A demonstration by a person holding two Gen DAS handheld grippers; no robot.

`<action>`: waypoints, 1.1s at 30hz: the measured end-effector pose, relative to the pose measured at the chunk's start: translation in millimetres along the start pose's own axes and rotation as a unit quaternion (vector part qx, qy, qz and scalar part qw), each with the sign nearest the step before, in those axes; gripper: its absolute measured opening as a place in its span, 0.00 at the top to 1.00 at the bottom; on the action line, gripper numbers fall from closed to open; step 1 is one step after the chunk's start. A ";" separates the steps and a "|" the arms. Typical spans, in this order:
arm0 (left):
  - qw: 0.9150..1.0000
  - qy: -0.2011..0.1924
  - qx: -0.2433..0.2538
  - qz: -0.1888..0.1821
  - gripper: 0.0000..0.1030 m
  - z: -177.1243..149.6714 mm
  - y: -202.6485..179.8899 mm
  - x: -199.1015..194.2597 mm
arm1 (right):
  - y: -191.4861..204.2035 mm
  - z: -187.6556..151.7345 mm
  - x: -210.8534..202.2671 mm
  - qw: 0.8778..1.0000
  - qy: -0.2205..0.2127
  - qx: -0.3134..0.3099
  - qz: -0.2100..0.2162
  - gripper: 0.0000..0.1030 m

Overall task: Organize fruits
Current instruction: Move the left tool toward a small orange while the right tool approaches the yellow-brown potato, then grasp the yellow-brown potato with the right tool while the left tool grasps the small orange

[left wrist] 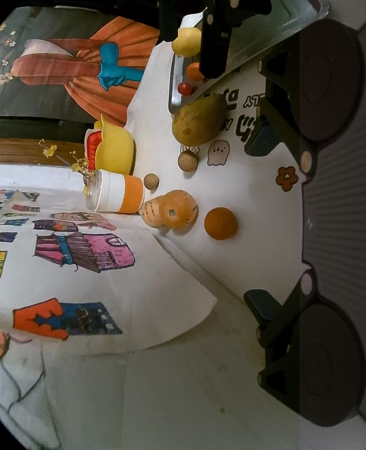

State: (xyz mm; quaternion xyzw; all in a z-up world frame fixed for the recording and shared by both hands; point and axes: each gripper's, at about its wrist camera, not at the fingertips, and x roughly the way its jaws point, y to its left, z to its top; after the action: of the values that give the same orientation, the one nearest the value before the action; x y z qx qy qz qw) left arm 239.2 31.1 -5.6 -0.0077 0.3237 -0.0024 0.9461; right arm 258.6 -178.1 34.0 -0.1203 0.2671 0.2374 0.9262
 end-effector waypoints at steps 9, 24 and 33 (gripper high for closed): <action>1.000 0.004 0.005 0.005 0.00 9.2 0.0 22.0 | -9.7 3.9 28.2 1.000 0.013 0.010 0.018 0.01; 0.999 0.008 0.030 0.011 0.01 14.2 -4.1 40.5 | -15.5 9.1 70.8 0.999 0.034 0.025 0.035 0.04; 1.000 -0.004 0.029 0.005 0.10 14.9 -3.2 40.3 | -17.6 6.4 78.3 0.998 0.040 0.028 0.033 0.15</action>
State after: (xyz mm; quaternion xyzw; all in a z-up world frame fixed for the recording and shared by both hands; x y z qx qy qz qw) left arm 280.2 27.8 -18.4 0.0214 0.3201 -0.0068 0.9471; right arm 328.6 -161.5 -2.3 -0.0952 0.3139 0.2555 0.9095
